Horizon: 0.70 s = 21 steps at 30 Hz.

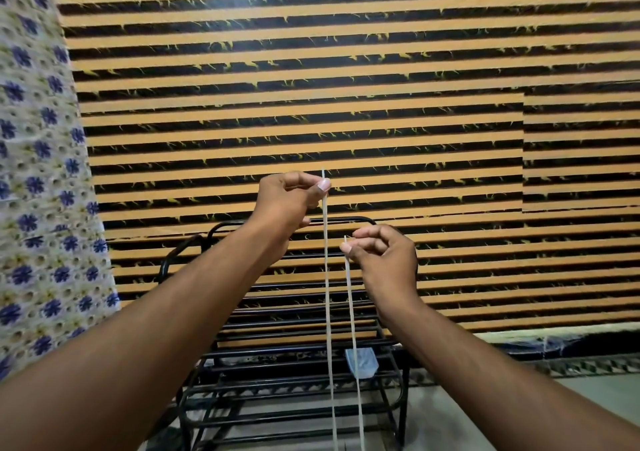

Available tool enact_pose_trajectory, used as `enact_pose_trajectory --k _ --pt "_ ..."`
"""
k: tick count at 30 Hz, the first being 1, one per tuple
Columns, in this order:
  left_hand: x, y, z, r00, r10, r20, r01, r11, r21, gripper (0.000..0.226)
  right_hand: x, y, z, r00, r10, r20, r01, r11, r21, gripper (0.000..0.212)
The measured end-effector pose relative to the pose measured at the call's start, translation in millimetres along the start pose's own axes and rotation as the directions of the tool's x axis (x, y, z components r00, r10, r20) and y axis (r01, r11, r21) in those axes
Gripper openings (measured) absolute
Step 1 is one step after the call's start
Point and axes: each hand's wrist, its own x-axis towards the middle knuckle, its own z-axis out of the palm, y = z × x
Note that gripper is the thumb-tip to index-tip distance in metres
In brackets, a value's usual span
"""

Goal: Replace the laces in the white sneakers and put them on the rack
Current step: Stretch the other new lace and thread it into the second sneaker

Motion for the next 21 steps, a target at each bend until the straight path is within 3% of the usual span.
enact_pose_trajectory --k 13,21 --pt "-4.9 7.3 0.8 1.0 0.018 -0.022 -0.018 1.0 0.022 0.006 -1.5 -4.4 -0.4 0.997 -0.003 -0.076 0.003 1.0 -0.001 0.021" --pt "-8.4 1.2 -2.2 1.0 0.025 0.013 -0.025 0.998 0.05 0.008 -4.2 -0.8 -4.2 0.998 -0.057 -0.035 0.056 0.998 -0.016 0.02"
